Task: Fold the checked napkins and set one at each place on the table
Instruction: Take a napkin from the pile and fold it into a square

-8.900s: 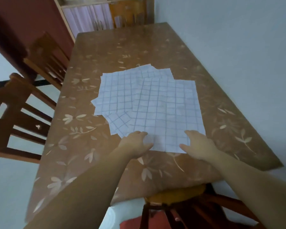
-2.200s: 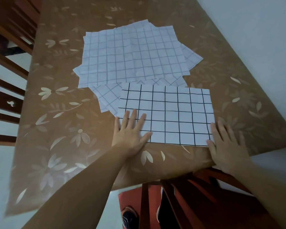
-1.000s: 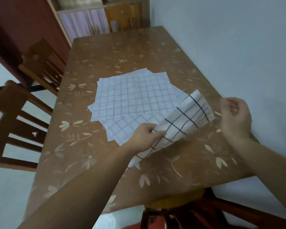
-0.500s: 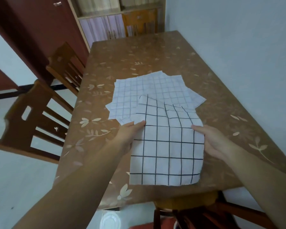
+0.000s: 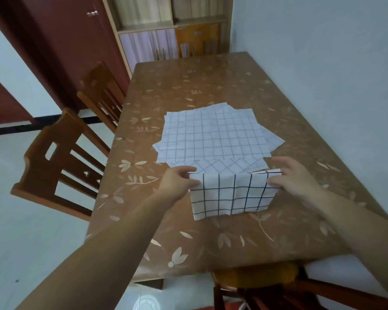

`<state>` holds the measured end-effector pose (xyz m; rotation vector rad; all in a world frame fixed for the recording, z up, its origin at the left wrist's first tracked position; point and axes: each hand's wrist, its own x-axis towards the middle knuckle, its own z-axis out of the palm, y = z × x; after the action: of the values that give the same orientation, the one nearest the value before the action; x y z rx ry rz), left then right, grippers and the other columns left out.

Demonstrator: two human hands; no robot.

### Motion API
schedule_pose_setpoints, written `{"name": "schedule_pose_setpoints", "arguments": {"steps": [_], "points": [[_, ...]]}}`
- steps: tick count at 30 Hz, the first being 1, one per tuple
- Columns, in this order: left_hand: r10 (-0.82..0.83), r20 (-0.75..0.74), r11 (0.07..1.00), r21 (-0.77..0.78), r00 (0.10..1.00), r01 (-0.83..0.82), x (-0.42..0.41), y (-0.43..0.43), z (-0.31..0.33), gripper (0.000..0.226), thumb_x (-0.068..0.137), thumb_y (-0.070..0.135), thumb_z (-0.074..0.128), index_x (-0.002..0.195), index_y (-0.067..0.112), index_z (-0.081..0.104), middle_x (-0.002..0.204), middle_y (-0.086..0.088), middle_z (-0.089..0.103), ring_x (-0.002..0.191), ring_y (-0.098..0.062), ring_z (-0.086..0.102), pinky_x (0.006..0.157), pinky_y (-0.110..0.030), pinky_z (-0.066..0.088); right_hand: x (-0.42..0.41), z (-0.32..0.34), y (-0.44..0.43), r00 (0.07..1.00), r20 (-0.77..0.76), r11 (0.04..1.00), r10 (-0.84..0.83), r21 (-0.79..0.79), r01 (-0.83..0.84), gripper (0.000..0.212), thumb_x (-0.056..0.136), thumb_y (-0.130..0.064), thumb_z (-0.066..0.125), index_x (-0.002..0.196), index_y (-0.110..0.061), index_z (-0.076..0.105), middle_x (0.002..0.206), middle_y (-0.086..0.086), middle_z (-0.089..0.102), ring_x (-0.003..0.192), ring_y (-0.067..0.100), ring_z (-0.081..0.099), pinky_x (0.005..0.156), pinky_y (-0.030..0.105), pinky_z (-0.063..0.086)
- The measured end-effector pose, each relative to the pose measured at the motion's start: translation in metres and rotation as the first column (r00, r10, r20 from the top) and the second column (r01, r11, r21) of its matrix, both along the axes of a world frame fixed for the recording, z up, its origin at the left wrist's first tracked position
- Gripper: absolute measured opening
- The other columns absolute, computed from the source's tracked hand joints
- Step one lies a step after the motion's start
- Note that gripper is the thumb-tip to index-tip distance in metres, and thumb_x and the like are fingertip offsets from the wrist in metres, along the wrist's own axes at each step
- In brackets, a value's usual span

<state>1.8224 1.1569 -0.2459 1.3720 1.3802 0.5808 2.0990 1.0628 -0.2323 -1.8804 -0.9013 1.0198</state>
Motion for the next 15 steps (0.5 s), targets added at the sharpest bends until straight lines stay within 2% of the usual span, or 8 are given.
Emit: {"name": "schedule_pose_setpoints", "arguments": {"steps": [2,4,6,9,11,12,13,15], "points": [[-0.048,-0.149,0.985,0.155,0.988,0.072,0.001,0.0,0.012,0.035,0.08,0.012,0.076,0.114,0.018,0.07,0.087,0.006,0.062,0.08,-0.006,0.059,0.072,-0.018,0.048,0.003,0.014,-0.002,0.97,0.237,0.998,0.061,-0.009,-0.061,0.042,0.076,-0.005,0.071,0.113,-0.023,0.064,0.104,0.006,0.067,0.09,0.027,0.067,0.067,0.028,0.052],[-0.04,-0.199,0.967,0.239,0.979,0.088,0.002,0.001,0.024,0.028,0.082,0.016,0.074,0.109,0.02,0.071,0.083,0.012,0.062,0.075,0.001,0.058,0.063,-0.011,0.042,0.006,0.026,-0.004,0.89,0.449,0.995,0.081,0.019,-0.1,0.021,0.078,-0.009,0.071,0.094,-0.023,0.071,0.091,0.005,0.068,0.081,0.024,0.065,0.061,0.021,0.045],[-0.019,-0.233,0.947,0.309,0.972,0.093,0.002,0.0,0.035,0.017,0.082,0.019,0.073,0.099,0.021,0.071,0.078,0.014,0.062,0.071,0.0,0.058,0.058,-0.011,0.04,0.006,0.036,-0.007,0.817,0.572,0.989,0.08,0.058,-0.138,0.009,0.08,-0.011,0.069,0.082,-0.019,0.072,0.083,0.002,0.069,0.076,0.016,0.06,0.06,0.02,0.042],[-0.054,-0.26,0.922,0.359,0.964,0.148,0.0,-0.002,0.046,0.005,0.084,0.026,0.072,0.084,0.021,0.071,0.076,0.012,0.064,0.074,-0.006,0.059,0.057,-0.015,0.04,0.008,0.046,-0.011,0.722,0.684,0.986,0.103,0.023,-0.163,0.01,0.081,-0.012,0.067,0.073,-0.018,0.071,0.08,0.0,0.066,0.075,0.018,0.058,0.064,0.029,0.043],[-0.105,-0.261,0.906,0.372,0.96,0.2,-0.001,-0.003,0.052,0.009,0.085,0.031,0.072,0.082,0.022,0.07,0.085,0.014,0.062,0.084,-0.003,0.056,0.069,-0.019,0.042,0.008,0.052,-0.011,0.605,0.779,0.984,0.163,-0.084,-0.158,0.006,0.08,-0.019,0.066,0.077,-0.023,0.07,0.092,-0.003,0.063,0.085,0.017,0.058,0.071,0.033,0.045],[-0.128,-0.24,0.901,0.378,0.962,0.214,-0.001,-0.004,0.055,0.011,0.085,0.034,0.072,0.081,0.024,0.069,0.091,0.015,0.061,0.09,-0.002,0.055,0.075,-0.021,0.042,0.003,0.055,-0.011,0.525,0.825,0.975,0.21,-0.135,-0.177,0.008,0.08,-0.025,0.066,0.086,-0.026,0.07,0.101,-0.005,0.062,0.093,0.016,0.057,0.077,0.034,0.046],[-0.157,-0.215,0.894,0.384,0.964,0.231,0.001,-0.004,0.059,0.012,0.084,0.037,0.072,0.08,0.027,0.068,0.094,0.015,0.062,0.094,-0.002,0.056,0.08,-0.022,0.042,-0.004,0.058,-0.011,0.458,0.848,0.958,0.267,-0.183,-0.22,0.022,0.079,-0.031,0.066,0.1,-0.029,0.069,0.114,-0.007,0.062,0.105,0.016,0.057,0.085,0.036,0.046],[-0.253,-0.171,0.875,0.38,0.952,0.301,0.006,-0.006,0.068,0.013,0.083,0.039,0.073,0.078,0.028,0.07,0.09,0.014,0.069,0.09,0.0,0.061,0.078,-0.022,0.044,-0.024,0.062,-0.005,0.439,0.809,0.902,0.391,-0.242,-0.358,0.053,0.077,-0.044,0.066,0.128,-0.03,0.057,0.135,-0.011,0.055,0.124,0.013,0.05,0.098,0.036,0.043]]}}
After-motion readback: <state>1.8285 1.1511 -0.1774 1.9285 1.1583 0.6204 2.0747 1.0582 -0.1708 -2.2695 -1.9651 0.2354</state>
